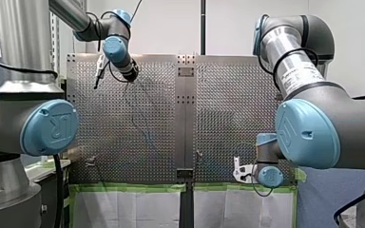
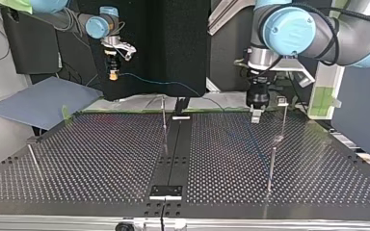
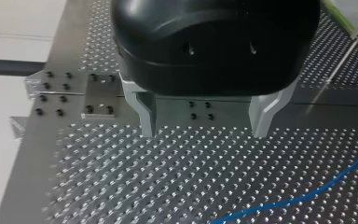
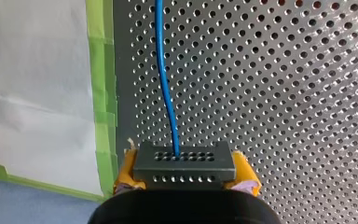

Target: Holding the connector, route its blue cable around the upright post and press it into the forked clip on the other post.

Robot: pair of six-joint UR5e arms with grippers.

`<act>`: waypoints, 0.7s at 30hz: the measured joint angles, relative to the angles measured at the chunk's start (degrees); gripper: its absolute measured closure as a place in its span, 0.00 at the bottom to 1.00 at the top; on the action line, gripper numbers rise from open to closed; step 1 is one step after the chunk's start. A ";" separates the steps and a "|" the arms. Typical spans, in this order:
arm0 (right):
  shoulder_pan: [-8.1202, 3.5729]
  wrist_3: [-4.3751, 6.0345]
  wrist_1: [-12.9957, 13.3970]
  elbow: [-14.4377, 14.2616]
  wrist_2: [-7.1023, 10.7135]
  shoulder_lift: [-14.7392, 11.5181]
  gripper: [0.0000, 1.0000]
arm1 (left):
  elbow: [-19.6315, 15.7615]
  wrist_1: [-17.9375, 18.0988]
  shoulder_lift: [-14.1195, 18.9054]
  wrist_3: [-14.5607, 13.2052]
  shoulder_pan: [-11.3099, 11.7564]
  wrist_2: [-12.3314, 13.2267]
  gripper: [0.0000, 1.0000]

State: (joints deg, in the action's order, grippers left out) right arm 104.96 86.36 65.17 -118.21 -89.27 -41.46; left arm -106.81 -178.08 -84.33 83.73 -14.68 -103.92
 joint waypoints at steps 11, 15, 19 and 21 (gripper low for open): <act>0.44 0.98 0.01 -0.12 -0.02 0.12 1.00 | 1.74 5.50 -5.49 -5.48 -5.50 -5.49 0.01; 0.51 1.19 0.05 -0.13 0.05 0.13 1.00 | 2.61 7.46 -6.56 -7.43 -7.45 -7.44 0.01; 0.49 1.27 0.05 -0.14 0.12 0.17 1.00 | 2.81 9.48 -7.09 -9.44 -9.47 -9.46 0.01; 0.48 1.27 0.06 -0.13 0.13 0.19 1.00 | 2.81 10.51 -7.52 -10.51 -10.52 -10.52 0.01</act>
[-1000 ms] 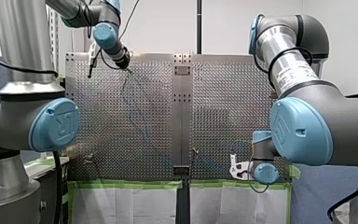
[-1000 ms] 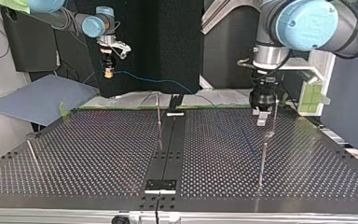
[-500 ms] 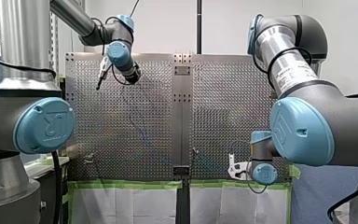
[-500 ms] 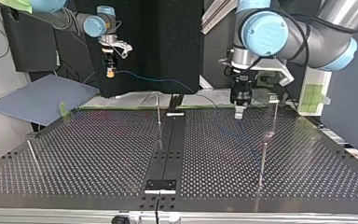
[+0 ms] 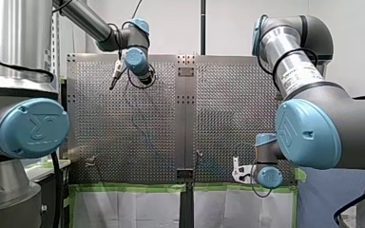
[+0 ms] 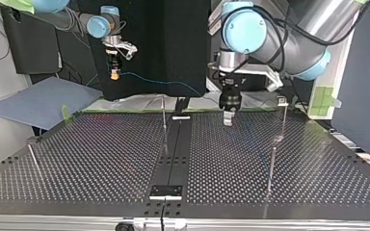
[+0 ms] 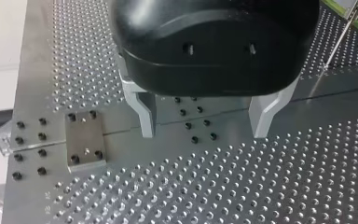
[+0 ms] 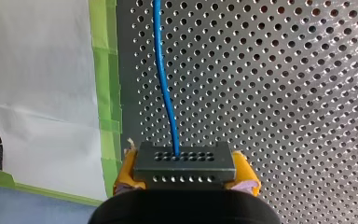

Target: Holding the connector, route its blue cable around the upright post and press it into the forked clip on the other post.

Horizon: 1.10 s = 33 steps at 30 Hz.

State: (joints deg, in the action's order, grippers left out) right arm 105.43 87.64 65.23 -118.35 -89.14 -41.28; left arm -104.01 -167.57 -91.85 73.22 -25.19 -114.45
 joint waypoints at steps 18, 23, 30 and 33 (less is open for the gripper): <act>-0.14 0.06 0.00 0.00 0.28 0.32 1.00 | 0.03 8.31 -2.21 -8.29 -0.81 -8.29 0.01; -0.31 0.10 0.00 0.02 0.63 0.34 1.00 | 0.09 10.91 -3.16 -10.91 0.05 -10.91 0.01; -0.36 0.10 0.00 0.00 0.71 0.46 1.00 | 1.95 14.33 -6.25 -14.32 0.41 -14.33 0.01; -0.40 0.10 0.00 0.01 0.71 0.50 1.00 | 2.84 15.59 -7.51 -15.58 0.60 -15.58 0.01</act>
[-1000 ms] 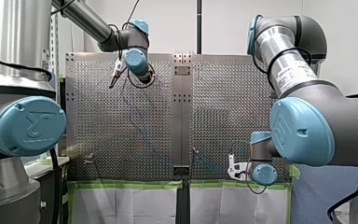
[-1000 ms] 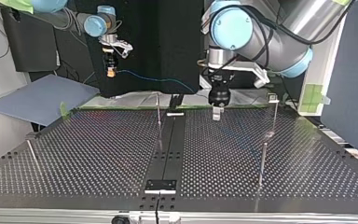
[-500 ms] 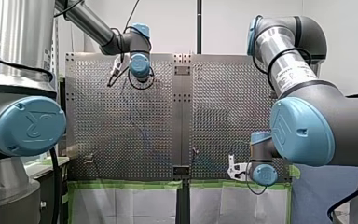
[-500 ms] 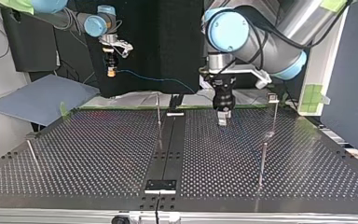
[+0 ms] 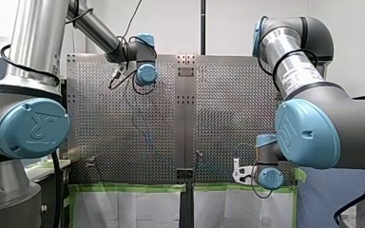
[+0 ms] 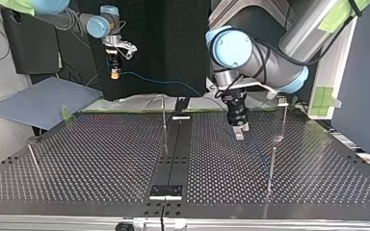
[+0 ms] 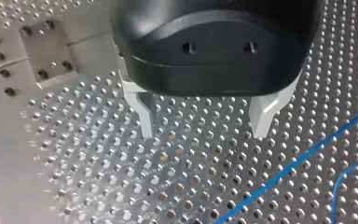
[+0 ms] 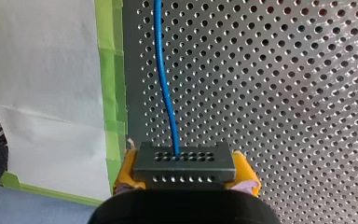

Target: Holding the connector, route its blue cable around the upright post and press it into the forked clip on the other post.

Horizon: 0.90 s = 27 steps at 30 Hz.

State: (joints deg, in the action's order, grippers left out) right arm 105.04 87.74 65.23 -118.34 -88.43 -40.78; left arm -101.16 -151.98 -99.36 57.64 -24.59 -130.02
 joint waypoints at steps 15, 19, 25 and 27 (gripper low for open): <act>-0.04 0.00 0.04 0.02 0.00 0.10 1.00 | 0.97 7.34 -1.48 -3.64 0.81 -2.70 0.01; -0.05 0.00 0.06 0.01 0.00 0.15 1.00 | 0.98 9.25 -1.52 -3.53 0.72 -3.19 0.01; -0.11 0.00 0.06 0.02 0.00 0.23 1.00 | 0.98 11.08 -1.52 -2.81 0.47 -3.76 0.01; -0.12 0.00 0.05 0.01 0.00 0.26 1.00 | 0.90 11.09 -1.54 -2.57 0.42 -3.81 0.01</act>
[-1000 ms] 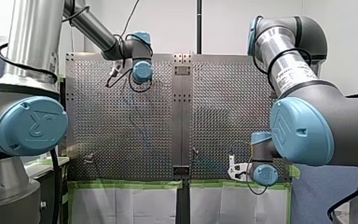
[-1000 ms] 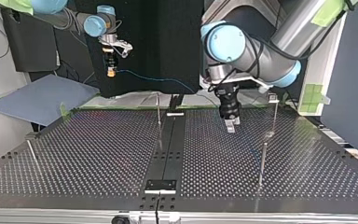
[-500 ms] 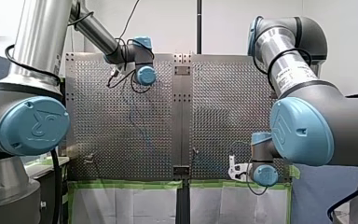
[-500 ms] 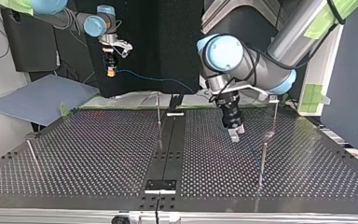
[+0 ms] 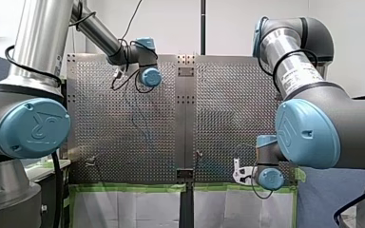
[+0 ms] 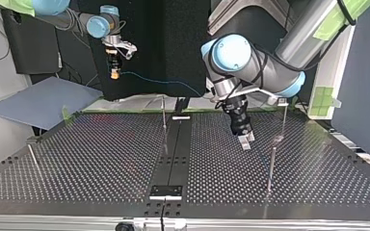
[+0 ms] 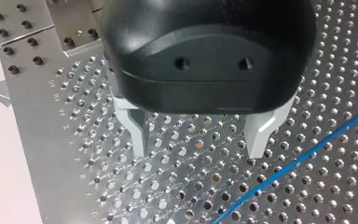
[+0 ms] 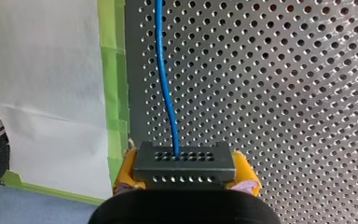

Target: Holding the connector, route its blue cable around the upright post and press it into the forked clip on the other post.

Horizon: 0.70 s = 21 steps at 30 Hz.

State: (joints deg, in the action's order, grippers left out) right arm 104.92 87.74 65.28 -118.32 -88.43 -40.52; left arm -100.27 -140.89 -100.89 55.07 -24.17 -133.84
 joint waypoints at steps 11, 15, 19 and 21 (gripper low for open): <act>-0.18 0.02 -0.04 0.04 0.00 0.03 1.00 | -1.76 -0.13 -0.02 0.52 -0.59 -0.29 0.01; -0.32 0.07 -0.05 0.02 0.09 0.03 1.00 | -1.83 -0.08 -0.02 0.69 -0.34 -0.83 0.01; -0.41 0.08 -0.05 0.00 0.16 0.03 1.00 | -1.85 0.00 -0.03 0.94 0.09 -0.88 0.01; -0.46 0.09 -0.05 0.00 0.17 0.03 1.00 | -1.85 -0.12 -0.04 1.19 0.25 -0.95 0.01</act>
State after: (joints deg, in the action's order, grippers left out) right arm 104.45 87.82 65.23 -118.32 -88.26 -40.49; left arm -102.11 -141.01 -100.93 56.26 -23.92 -134.78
